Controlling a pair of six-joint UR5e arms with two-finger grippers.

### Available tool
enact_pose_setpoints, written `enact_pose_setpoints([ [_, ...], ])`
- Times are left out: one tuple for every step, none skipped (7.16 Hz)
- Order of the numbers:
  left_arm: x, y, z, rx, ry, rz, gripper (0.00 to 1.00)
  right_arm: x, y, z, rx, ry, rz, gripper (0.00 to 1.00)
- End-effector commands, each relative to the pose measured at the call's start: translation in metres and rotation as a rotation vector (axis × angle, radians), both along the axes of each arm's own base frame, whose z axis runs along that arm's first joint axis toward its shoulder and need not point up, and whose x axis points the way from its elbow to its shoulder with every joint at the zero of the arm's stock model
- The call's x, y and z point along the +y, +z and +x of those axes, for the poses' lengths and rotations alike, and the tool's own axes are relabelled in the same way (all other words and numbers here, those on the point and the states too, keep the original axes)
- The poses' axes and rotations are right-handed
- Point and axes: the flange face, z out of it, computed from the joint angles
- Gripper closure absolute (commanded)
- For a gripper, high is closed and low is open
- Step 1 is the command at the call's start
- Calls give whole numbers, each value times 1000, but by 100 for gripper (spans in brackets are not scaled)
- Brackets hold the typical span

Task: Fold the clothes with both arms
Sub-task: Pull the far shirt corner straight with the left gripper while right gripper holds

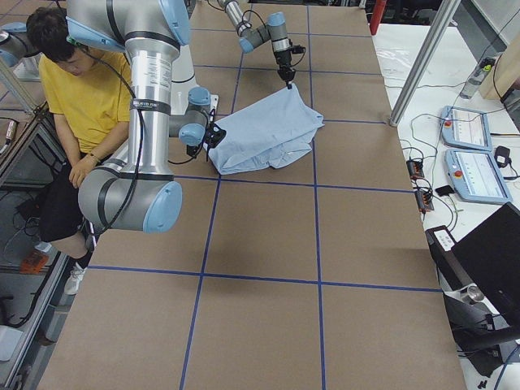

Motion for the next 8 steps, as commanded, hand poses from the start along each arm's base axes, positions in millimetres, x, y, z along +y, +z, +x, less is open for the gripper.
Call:
enact_pose_setpoints([
  [-92,19,22,-42,-67,120,100,-30,-16,2,-39,70,7,0],
  [-122,37,23,-43,-86,160,100,-40,-26,2,-62,91,11,0],
  [-147,39,22,-79,-91,208,100,-42,-33,0,-75,95,13,0],
  [-166,24,33,-93,-94,214,100,-41,-33,-1,-76,93,13,0],
  [-177,15,45,-98,-88,239,100,-41,-35,-1,-80,93,12,0],
  [-183,17,50,-115,-79,259,100,-46,-39,-2,-86,104,15,0],
  [-183,17,49,-124,-71,278,77,-57,-42,2,-90,129,18,0],
  [-183,16,47,-118,-69,282,71,-68,-54,-6,-115,157,46,0],
])
